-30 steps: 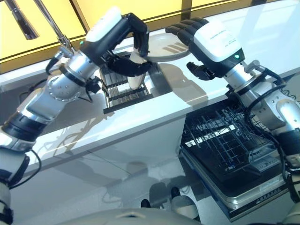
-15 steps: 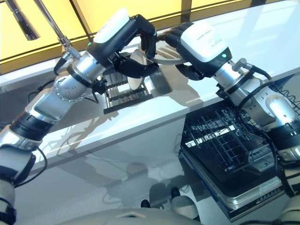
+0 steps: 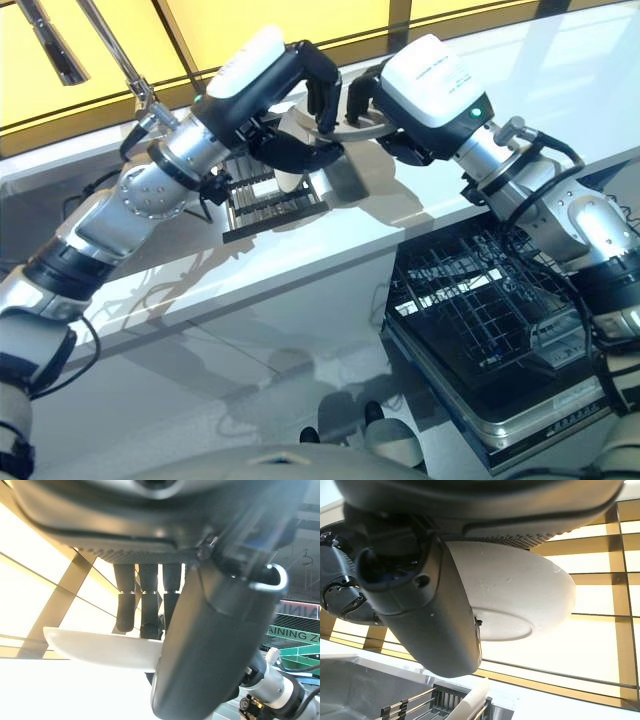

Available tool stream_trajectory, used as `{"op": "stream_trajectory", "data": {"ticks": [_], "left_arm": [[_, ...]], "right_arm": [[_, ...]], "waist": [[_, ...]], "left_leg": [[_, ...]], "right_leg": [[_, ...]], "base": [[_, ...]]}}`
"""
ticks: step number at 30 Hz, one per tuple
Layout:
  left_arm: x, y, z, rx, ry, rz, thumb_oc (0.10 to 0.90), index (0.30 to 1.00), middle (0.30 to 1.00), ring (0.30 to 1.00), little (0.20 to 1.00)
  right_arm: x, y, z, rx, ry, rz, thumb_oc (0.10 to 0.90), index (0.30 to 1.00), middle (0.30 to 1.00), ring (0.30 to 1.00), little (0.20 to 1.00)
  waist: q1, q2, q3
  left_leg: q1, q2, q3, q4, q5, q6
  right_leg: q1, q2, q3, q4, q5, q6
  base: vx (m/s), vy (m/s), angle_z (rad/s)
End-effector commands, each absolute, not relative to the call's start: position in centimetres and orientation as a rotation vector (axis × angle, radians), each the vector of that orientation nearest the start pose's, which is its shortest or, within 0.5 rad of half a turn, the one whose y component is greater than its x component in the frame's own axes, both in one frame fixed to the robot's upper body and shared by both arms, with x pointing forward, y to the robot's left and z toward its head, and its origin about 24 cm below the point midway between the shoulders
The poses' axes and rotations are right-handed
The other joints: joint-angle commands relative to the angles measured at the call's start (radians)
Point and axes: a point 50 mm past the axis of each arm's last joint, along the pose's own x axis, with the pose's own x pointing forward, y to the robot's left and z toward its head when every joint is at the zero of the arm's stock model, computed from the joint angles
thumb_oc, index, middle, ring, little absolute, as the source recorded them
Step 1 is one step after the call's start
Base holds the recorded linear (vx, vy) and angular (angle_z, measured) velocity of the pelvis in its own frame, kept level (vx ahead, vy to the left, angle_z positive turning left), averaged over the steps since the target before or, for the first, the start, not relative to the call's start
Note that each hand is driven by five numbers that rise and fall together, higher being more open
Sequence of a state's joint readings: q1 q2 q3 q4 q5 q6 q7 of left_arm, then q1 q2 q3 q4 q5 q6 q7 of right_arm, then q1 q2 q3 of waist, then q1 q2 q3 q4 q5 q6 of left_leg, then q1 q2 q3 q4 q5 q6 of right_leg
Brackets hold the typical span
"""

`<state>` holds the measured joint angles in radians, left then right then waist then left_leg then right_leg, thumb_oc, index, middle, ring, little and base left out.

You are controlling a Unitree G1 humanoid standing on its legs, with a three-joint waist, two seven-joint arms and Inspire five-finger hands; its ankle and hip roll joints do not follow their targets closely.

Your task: Pick up plates and place into dishwasher.

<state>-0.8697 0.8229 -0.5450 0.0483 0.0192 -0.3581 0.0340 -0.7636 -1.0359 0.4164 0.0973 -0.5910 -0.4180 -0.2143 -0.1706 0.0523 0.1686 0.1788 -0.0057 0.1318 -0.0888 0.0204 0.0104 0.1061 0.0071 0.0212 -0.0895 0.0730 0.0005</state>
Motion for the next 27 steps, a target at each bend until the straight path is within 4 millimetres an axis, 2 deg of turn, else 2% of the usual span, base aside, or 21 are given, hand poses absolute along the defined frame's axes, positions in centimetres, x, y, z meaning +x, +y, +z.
{"op": "stream_trajectory", "data": {"ticks": [1,2,3,4,9,14,15,18,21,27], "left_arm": [[30.2,11.4,32.0,0.845,-1.149,-0.407,0.1,0.3,0.3,0.3,0.2],[30.3,11.5,32.0,0.848,-1.145,-0.403,0.256,0.434,0.434,0.434,0.356],[30.3,11.7,31.8,0.858,-1.138,-0.396,0.572,0.705,0.705,0.705,0.672],[30.4,11.8,31.7,0.867,-1.134,-0.391,0.8,0.9,0.9,0.9,0.9],[30.7,13.5,31.2,0.965,-1.106,-0.298,0.8,0.9,0.9,0.9,0.9],[30.4,15.5,30.5,0.968,-1.078,-0.251,0.8,0.9,0.9,0.9,0.9],[29.9,16.7,30.0,0.939,-1.074,-0.23,0.8,0.9,0.9,0.9,0.9],[29.4,17.4,29.2,0.915,-1.07,-0.223,0.8,0.9,0.9,0.9,0.9],[28.7,18.1,27.3,0.933,-1.045,-0.211,0.8,0.9,0.9,0.9,0.9],[28.6,19.5,25.8,0.941,-0.977,-0.164,0.8,0.9,0.9,0.9,0.9]], "right_arm": [[30.8,-18.5,29.6,-1.58,-1.126,0.027,0.1,0.3,0.3,0.3,0.2],[30.8,-18.6,29.6,-1.581,-1.123,0.022,0.1,0.3,0.3,0.3,0.2],[30.8,-18.8,29.5,-1.586,-1.115,0.015,0.1,0.3,0.3,0.3,0.2],[30.8,-18.9,29.5,-1.588,-1.111,0.011,0.1,0.3,0.3,0.3,0.2],[30.7,-20.8,28.9,-1.59,-1.046,-0.052,0.1,0.3,0.3,0.3,0.2],[29.9,-22.6,28.3,-1.602,-1.016,-0.105,0.1,0.3,0.3,0.3,0.2],[29.3,-23.7,27.8,-1.6,-0.998,-0.144,0.1,0.3,0.3,0.3,0.2],[28.7,-24.6,27.3,-1.602,-0.98,-0.179,0.1,0.3,0.3,0.3,0.2],[27.8,-25.8,26.7,-1.634,-0.945,-0.21,0.1,0.3,0.3,0.3,0.2],[26.3,-27.6,26.2,-1.657,-0.906,-0.273,0.1,0.3,0.3,0.3,0.2]], "waist": [[0.014,-0.024,-0.119],[0.014,-0.024,-0.119],[0.014,-0.025,-0.118],[0.014,-0.025,-0.118],[0.015,-0.023,-0.114],[0.016,-0.023,-0.113],[0.015,-0.023,-0.108],[0.016,-0.025,-0.105],[0.014,-0.029,-0.104],[0.001,-0.035,-0.103]], "left_leg": [[-0.013,-0.036,-0.037,0.023,-0.095,0.019],[-0.013,-0.036,-0.037,0.023,-0.094,0.019],[-0.013,-0.036,-0.037,0.024,-0.094,0.019],[-0.013,-0.036,-0.037,0.024,-0.094,0.019],[-0.016,-0.035,-0.037,0.024,-0.093,0.018],[-0.017,-0.033,-0.037,0.024,-0.093,0.018],[-0.018,-0.033,-0.039,0.026,-0.093,0.019],[-0.017,-0.033,-0.043,0.026,-0.094,0.019],[-0.019,-0.034,-0.044,0.026,-0.093,0.019],[-0.018,-0.033,-0.034,0.023,-0.091,0.018]], "right_leg": [[-0.021,0.039,-0.024,0.102,-0.118,0.081],[-0.021,0.039,-0.024,0.102,-0.118,0.081],[-0.02,0.039,-0.024,0.101,-0.118,0.081],[-0.02,0.039,-0.025,0.101,-0.118,0.081],[-0.023,0.039,-0.027,0.102,-0.118,0.081],[-0.024,0.04,-0.027,0.104,-0.12,0.08],[-0.026,0.041,-0.027,0.108,-0.121,0.079],[-0.026,0.043,-0.025,0.11,-0.122,0.078],[-0.027,0.045,-0.023,0.108,-0.12,0.078],[-0.03,0.047,-0.021,0.109,-0.117,0.08]], "base": [[0.0,0.0,0.0],[0.0,0.0,0.0],[0.0,0.0,0.0],[0.0,0.0,0.0],[0.0,0.0,0.0],[0.0,0.0,0.0],[0.0,0.0,0.0],[0.0,0.0,0.0],[0.0,0.0,0.0],[0.0,0.0,0.0]]}}
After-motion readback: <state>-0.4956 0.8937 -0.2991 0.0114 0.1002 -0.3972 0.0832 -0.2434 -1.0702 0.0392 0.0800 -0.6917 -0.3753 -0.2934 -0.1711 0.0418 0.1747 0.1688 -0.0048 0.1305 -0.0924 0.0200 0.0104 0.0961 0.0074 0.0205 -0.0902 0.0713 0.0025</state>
